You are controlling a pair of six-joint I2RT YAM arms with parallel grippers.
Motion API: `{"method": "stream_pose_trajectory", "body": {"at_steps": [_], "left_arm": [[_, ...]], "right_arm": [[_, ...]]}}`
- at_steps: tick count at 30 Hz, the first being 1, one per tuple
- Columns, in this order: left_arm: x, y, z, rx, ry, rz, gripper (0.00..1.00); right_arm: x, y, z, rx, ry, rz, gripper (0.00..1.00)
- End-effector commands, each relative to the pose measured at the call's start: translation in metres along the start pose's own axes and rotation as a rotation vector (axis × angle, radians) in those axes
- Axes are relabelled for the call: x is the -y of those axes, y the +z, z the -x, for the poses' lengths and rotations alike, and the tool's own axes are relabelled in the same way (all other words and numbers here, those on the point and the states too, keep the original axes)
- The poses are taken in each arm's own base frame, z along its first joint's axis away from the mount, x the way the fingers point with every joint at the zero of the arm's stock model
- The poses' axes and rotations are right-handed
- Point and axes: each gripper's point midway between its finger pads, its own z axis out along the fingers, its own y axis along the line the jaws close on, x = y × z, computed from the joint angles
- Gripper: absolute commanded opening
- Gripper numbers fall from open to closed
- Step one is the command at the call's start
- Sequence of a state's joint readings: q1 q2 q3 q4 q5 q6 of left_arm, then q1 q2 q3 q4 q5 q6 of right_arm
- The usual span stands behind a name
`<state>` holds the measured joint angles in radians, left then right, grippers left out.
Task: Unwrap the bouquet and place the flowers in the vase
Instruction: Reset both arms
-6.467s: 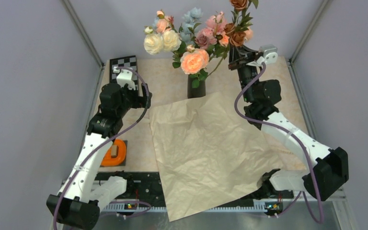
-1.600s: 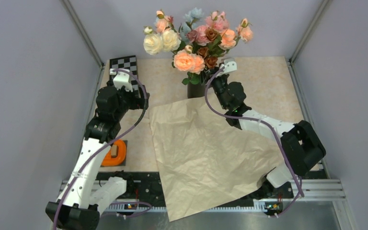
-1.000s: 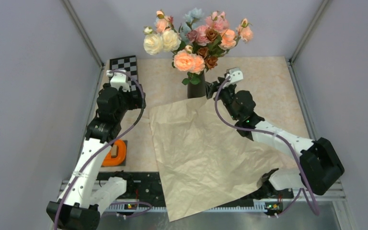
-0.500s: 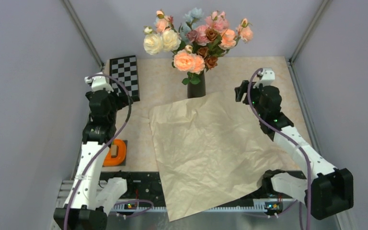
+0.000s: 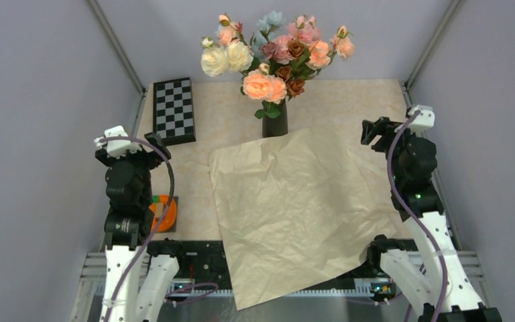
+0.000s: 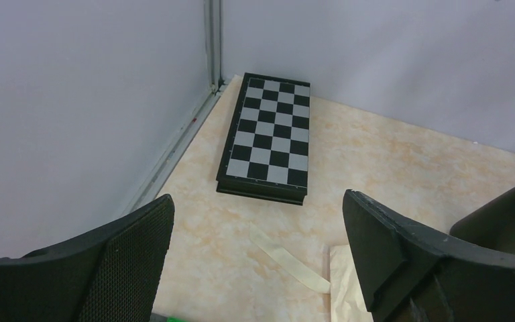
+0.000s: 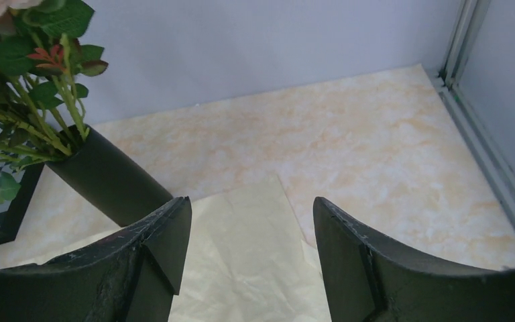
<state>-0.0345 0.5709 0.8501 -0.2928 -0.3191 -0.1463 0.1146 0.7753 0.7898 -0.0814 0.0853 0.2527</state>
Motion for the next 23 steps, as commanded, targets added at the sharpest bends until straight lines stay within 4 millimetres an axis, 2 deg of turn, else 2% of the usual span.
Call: {"method": "stream_pose_trajectory", "body": {"at_steps": [1,8,23], "left_arm": [[-0.008,-0.009,0.002,0.037,0.060,0.005,0.99],[-0.009,-0.016,-0.019,0.034,0.036,-0.009,0.99],[-0.010,-0.012,-0.018,0.030,0.030,0.002,0.99]], "right_arm": [[-0.001,-0.015,0.020,0.141,-0.054,0.035,0.68],[0.004,-0.025,0.013,0.178,-0.058,0.032,0.68],[0.004,-0.022,0.008,0.163,-0.059,0.033,0.68]]}}
